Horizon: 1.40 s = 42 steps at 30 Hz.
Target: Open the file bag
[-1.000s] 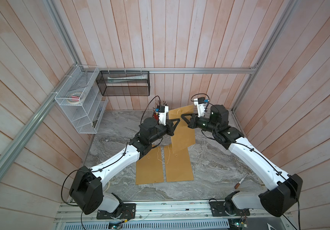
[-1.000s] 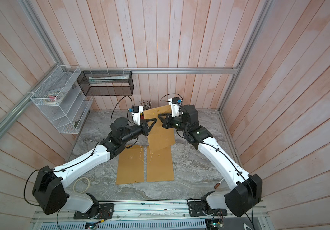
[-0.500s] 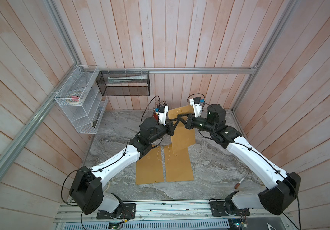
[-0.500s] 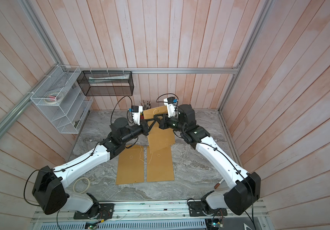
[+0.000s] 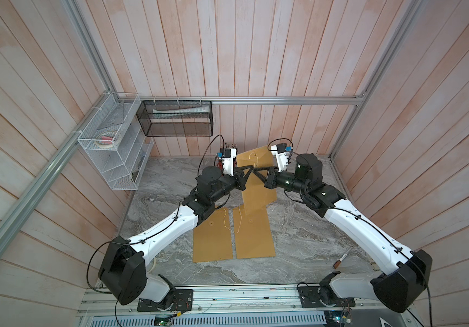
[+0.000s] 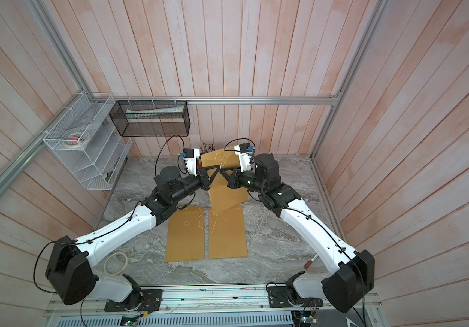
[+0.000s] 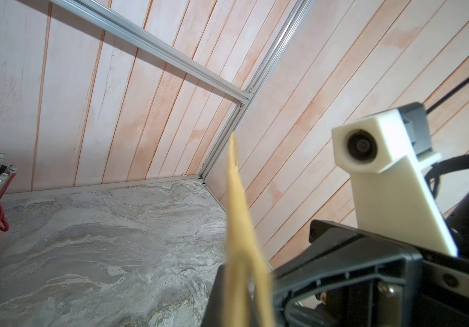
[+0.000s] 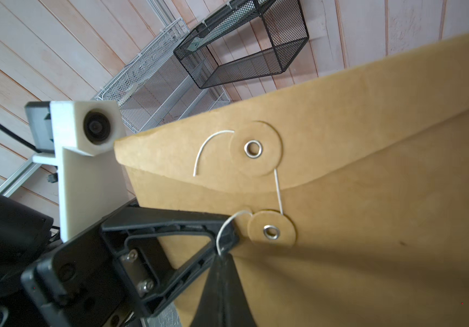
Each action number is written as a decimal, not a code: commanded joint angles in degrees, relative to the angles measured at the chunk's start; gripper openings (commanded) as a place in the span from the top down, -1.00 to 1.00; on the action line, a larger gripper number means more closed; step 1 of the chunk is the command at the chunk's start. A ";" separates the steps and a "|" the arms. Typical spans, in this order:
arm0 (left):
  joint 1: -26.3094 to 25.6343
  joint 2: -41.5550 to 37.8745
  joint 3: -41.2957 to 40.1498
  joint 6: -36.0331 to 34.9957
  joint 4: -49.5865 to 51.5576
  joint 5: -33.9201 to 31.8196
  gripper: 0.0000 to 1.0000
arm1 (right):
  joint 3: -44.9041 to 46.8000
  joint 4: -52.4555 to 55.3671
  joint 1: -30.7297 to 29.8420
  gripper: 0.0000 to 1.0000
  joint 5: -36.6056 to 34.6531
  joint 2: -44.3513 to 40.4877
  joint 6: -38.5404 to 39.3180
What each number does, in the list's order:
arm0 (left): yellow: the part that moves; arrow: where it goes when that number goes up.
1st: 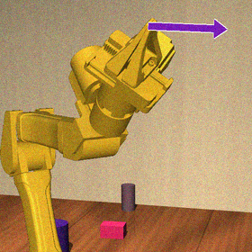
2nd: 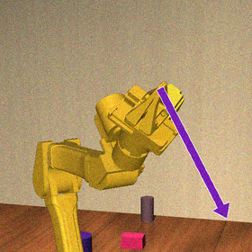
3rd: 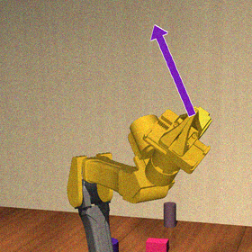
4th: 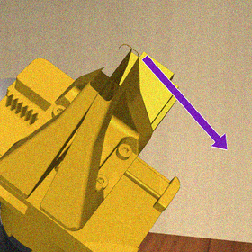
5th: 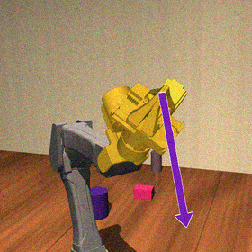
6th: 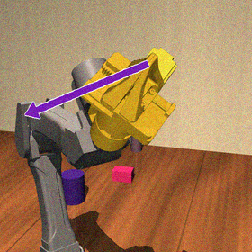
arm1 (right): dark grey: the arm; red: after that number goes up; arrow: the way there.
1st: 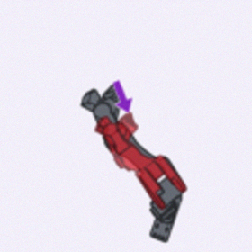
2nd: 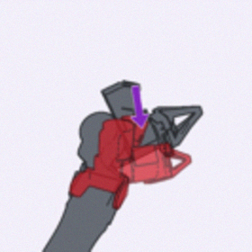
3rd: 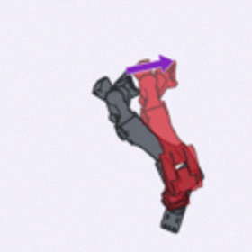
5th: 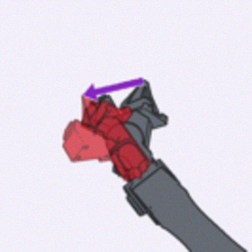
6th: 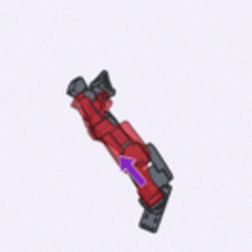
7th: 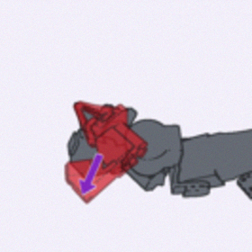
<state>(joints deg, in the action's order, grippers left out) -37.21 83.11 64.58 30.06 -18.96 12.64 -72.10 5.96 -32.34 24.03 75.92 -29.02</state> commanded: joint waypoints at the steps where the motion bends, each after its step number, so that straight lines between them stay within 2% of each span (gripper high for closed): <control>1: 0.30 -1.52 -0.64 0.65 -2.52 -1.00 1.00 | 0.80 -1.03 -0.36 1.00 1.07 -1.48 -0.69; 19: 2.14 -3.87 -3.47 2.72 -5.92 -1.71 1.00 | 2.88 1.06 0.06 1.00 0.60 -1.83 -0.60; 31: 2.67 -5.14 -4.96 3.34 -6.13 -0.79 1.00 | 3.11 2.96 4.15 1.00 0.47 -3.23 0.22; 42: 2.78 -6.89 -6.38 2.73 -5.52 0.23 1.00 | -0.29 5.64 7.57 1.00 1.17 -2.63 2.71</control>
<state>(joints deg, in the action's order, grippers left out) -34.76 77.80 59.02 33.01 -23.55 11.75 -69.78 9.96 -25.32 24.51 73.38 -27.92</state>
